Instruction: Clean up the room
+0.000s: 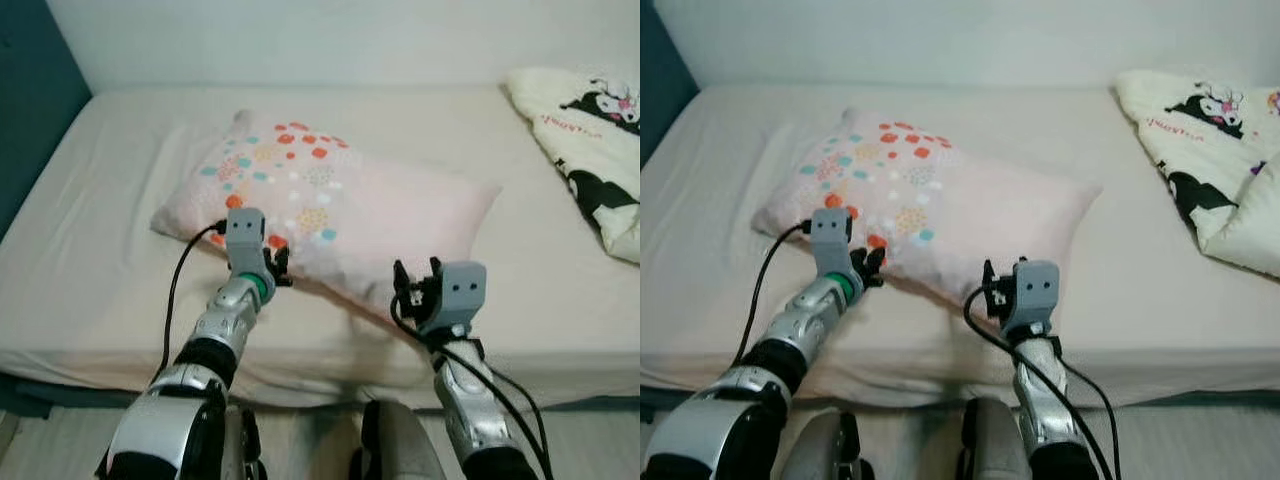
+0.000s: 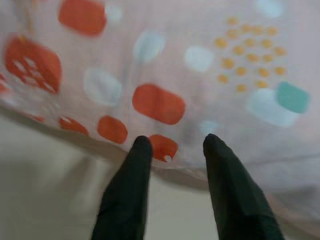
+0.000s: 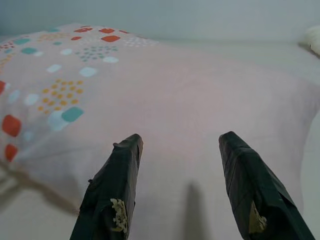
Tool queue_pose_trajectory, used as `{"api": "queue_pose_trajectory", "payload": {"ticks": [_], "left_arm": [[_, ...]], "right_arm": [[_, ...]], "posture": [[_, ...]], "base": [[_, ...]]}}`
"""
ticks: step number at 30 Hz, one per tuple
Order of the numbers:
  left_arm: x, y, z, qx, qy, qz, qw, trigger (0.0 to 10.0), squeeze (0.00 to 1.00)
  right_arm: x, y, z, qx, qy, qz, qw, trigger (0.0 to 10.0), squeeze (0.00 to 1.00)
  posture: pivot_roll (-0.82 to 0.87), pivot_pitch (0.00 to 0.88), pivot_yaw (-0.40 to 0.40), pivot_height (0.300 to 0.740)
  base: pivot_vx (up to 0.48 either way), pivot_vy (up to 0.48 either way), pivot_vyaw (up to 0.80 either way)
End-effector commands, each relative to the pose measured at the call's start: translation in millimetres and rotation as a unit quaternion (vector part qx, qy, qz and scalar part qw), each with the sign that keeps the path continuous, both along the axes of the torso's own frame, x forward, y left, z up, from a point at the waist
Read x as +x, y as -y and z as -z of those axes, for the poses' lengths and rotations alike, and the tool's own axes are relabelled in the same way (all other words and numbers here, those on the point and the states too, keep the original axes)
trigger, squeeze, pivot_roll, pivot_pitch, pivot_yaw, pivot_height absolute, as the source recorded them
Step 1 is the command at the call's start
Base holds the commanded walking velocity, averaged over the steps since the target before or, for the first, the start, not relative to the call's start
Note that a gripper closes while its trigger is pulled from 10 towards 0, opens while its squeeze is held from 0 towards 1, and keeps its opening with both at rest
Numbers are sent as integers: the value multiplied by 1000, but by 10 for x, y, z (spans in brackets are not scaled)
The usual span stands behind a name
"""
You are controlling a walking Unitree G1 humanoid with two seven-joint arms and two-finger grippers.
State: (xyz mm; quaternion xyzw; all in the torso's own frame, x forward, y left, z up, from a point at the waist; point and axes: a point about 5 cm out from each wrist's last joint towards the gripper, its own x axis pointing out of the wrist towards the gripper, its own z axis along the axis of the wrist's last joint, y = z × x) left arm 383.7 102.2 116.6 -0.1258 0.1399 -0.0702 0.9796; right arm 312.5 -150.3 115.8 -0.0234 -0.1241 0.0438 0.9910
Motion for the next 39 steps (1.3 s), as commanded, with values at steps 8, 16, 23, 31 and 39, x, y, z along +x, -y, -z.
{"api": "queue_pose_trajectory", "payload": {"ticks": [8, 16, 23, 31, 39], "left_arm": [[95, -82, -147, -178, -9, -84, 980, 10000, 1000], [180, -434, -335, -286, 29, -145, 947, 10000, 1000], [133, -174, -206, -310, -5, -120, 943, 10000, 1000], [49, 197, -88, -376, -44, -80, 922, 10000, 1000], [132, 478, -463, -486, 5, -25, 873, 10000, 0]], "right_arm": [[-131, -18, -132, -42, 15, -17, 999, 10000, 0], [-219, -137, -218, -32, 18, -37, 999, 10000, 0], [-329, -223, -217, -24, 6, -46, 999, 10000, 0], [-410, -189, -225, -25, -9, -39, 999, 10000, 0], [-439, -217, -239, -22, -20, -38, 999, 10000, 0]], "posture": [[-127, 340, 28, 616], [-161, 394, -2, 616], [-200, 425, -10, 616], [-230, 434, -10, 616], [-245, 423, -2, 616]], "base": [[0, 0, 0], [0, 0, 0], [0, 0, 0], [0, 0, 0], [0, 0, 0]]}}
